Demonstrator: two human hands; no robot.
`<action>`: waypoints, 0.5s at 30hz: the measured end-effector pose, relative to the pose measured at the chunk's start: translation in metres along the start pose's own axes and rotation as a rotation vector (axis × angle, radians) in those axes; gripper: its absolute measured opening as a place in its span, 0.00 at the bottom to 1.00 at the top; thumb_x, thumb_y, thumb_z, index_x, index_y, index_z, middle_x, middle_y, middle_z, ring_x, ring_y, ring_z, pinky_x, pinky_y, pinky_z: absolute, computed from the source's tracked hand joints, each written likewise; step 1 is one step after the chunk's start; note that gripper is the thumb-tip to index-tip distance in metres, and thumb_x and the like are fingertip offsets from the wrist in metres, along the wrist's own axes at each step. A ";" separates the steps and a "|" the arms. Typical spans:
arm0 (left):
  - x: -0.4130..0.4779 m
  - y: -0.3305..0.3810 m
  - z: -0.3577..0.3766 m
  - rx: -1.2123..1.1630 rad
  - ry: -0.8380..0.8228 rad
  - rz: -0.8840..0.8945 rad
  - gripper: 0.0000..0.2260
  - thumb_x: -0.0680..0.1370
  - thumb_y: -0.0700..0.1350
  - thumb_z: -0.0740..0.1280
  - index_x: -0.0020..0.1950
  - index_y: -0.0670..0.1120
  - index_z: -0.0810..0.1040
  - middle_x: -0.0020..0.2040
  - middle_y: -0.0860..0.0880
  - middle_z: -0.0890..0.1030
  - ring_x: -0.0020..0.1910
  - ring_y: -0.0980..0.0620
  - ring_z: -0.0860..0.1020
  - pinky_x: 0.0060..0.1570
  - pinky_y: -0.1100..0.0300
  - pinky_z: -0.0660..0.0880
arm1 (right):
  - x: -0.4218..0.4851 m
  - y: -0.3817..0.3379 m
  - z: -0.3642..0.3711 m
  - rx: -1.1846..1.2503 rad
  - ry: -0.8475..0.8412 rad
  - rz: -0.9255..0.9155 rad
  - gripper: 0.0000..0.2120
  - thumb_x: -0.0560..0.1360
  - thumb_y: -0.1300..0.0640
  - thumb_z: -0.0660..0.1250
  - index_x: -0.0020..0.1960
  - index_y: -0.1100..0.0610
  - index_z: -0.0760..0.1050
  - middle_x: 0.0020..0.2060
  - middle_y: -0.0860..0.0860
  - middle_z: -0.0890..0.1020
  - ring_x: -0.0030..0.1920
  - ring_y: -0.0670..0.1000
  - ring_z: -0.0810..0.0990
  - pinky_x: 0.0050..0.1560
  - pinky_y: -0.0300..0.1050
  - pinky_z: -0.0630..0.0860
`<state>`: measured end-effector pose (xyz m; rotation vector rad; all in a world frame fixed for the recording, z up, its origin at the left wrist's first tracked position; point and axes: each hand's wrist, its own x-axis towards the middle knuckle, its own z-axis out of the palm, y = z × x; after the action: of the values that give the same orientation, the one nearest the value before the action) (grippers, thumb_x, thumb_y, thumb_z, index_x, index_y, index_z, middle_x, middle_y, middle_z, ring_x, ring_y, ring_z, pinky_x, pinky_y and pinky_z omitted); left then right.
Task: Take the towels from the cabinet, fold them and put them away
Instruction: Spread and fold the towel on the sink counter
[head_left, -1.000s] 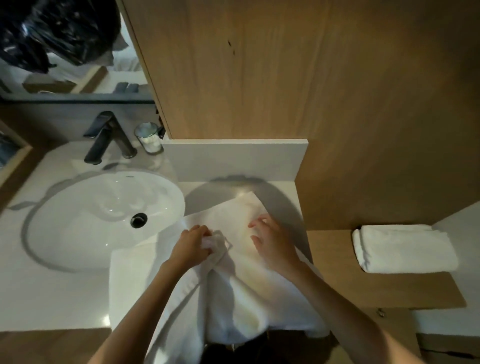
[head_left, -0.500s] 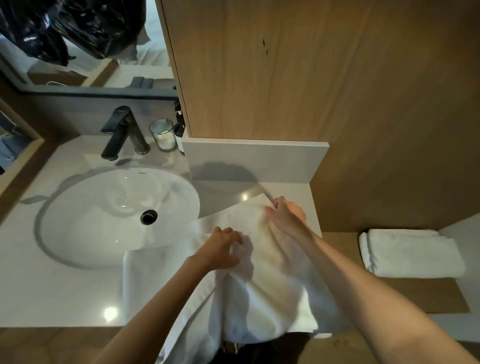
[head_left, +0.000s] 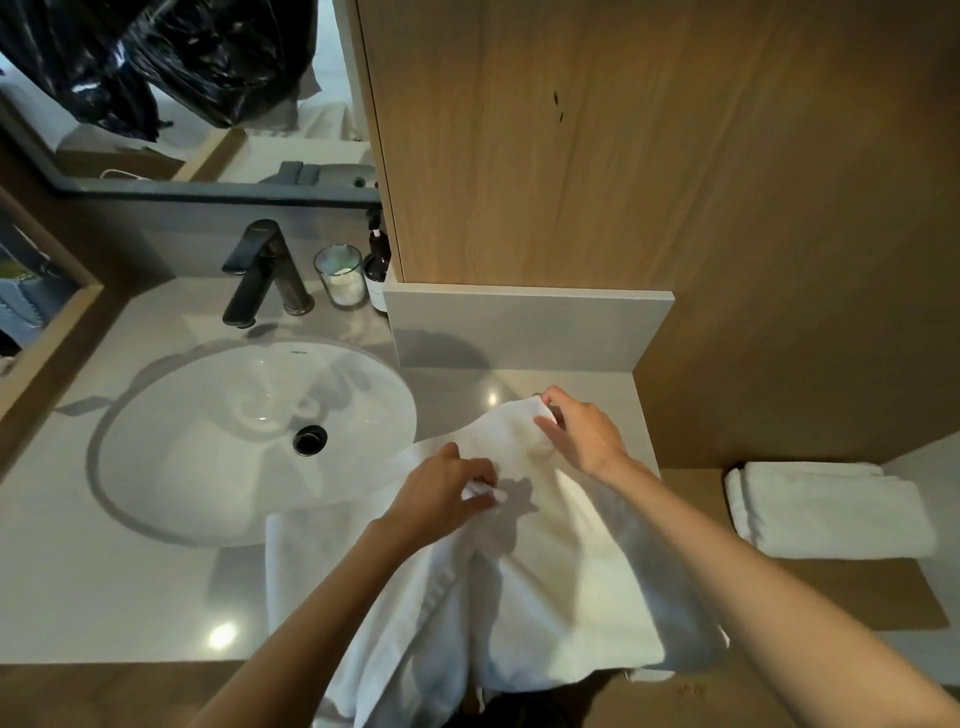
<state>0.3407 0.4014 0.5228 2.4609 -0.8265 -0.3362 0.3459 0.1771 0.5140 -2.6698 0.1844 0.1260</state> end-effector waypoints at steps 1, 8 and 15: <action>-0.001 0.002 -0.009 -0.039 0.001 0.015 0.10 0.74 0.53 0.71 0.52 0.50 0.80 0.41 0.57 0.71 0.44 0.58 0.69 0.41 0.63 0.66 | -0.006 -0.003 -0.006 0.028 0.035 -0.047 0.08 0.81 0.48 0.60 0.51 0.53 0.69 0.35 0.52 0.78 0.36 0.57 0.76 0.38 0.50 0.74; -0.020 0.031 -0.053 -0.594 0.110 0.018 0.07 0.72 0.45 0.75 0.38 0.52 0.79 0.35 0.58 0.79 0.33 0.62 0.73 0.38 0.68 0.69 | -0.068 -0.046 -0.048 0.288 0.209 -0.162 0.04 0.79 0.48 0.64 0.46 0.46 0.71 0.33 0.45 0.78 0.29 0.46 0.76 0.35 0.43 0.72; -0.040 0.069 -0.052 -0.954 0.263 -0.080 0.05 0.73 0.40 0.74 0.42 0.40 0.80 0.33 0.52 0.81 0.33 0.58 0.76 0.38 0.66 0.73 | -0.131 -0.092 -0.058 0.528 0.254 -0.123 0.04 0.79 0.49 0.64 0.47 0.47 0.76 0.34 0.46 0.82 0.25 0.47 0.77 0.29 0.43 0.72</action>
<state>0.2953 0.4001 0.6065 1.5902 -0.3233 -0.3236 0.2342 0.2464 0.6214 -2.1531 0.1127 -0.2672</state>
